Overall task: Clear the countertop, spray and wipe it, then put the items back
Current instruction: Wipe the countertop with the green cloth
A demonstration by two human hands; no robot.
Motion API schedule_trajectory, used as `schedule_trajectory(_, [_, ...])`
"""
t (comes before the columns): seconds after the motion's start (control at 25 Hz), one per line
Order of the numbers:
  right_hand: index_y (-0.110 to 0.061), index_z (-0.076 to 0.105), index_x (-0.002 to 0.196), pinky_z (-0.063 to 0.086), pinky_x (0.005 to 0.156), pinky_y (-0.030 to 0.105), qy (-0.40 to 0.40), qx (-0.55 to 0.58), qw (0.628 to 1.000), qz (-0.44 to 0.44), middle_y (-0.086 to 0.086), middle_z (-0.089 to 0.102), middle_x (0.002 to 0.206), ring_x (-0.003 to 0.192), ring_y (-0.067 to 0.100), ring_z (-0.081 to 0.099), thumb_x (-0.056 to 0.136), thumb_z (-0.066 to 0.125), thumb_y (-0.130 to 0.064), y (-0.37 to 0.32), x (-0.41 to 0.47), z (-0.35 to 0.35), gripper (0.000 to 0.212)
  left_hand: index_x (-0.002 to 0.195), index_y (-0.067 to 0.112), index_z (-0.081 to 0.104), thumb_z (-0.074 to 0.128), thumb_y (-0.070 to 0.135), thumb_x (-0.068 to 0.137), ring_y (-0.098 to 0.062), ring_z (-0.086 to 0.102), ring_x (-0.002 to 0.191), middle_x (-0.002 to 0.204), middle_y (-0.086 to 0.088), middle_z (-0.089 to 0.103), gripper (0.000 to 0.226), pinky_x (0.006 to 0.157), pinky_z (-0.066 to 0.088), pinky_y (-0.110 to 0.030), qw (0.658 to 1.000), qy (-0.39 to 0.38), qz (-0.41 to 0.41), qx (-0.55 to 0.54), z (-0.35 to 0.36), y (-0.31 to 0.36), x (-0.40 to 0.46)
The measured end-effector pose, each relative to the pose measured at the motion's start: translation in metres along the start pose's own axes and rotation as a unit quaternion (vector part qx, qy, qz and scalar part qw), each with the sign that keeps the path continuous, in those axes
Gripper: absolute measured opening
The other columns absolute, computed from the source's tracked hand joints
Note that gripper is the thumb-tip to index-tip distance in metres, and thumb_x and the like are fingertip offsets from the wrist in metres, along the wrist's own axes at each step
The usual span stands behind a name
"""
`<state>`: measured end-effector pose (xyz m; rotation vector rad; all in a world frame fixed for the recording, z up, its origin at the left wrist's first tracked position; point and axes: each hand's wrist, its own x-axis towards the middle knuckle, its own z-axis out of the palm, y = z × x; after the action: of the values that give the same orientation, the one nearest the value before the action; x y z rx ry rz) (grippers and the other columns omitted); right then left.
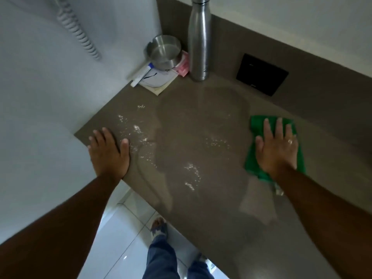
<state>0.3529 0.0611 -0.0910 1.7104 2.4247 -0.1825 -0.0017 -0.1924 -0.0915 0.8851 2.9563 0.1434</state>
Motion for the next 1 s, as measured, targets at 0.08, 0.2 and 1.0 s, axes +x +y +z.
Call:
schedule_trajectory(0.08, [-0.023, 0.007, 0.158, 0.011, 0.120, 0.054, -0.009, 0.007, 0.999, 0.034, 0.014, 0.002, 0.165, 0.150, 0.039, 0.006, 0.100, 0.020, -0.047, -0.017, 0.044, -0.007, 0.064, 0.150, -0.003, 0.019, 0.034, 0.049, 0.100, -0.047, 0.020, 0.142, 0.154, -0.032, 0.022, 0.073, 0.115, 0.021, -0.057, 1.000, 0.001, 0.001, -0.003, 0.005, -0.003, 0.004])
schedule_trajectory(0.2, [-0.022, 0.007, 0.158, 0.010, 0.120, 0.054, -0.001, 0.010, 0.999, 0.034, 0.013, 0.002, 0.165, 0.150, 0.039, 0.006, 0.100, 0.023, -0.047, -0.072, 0.063, -0.015, 0.065, 0.150, -0.003, 0.018, 0.032, 0.050, 0.099, -0.046, 0.019, 0.143, 0.155, -0.032, 0.019, 0.075, 0.117, 0.019, -0.054, 1.000, -0.002, 0.006, 0.006, 0.010, -0.005, 0.005])
schedule_trajectory(1.0, [-0.025, 0.008, 0.158, 0.014, 0.119, 0.055, -0.004, 0.020, 0.999, 0.045, 0.011, 0.003, 0.166, 0.150, 0.038, 0.007, 0.099, 0.023, -0.050, -0.074, 0.001, -0.010, 0.065, 0.153, 0.004, 0.017, 0.031, 0.050, 0.099, -0.044, 0.013, 0.146, 0.157, -0.030, 0.013, 0.072, 0.119, 0.012, -0.053, 1.000, -0.014, 0.012, -0.022, 0.007, -0.008, 0.001])
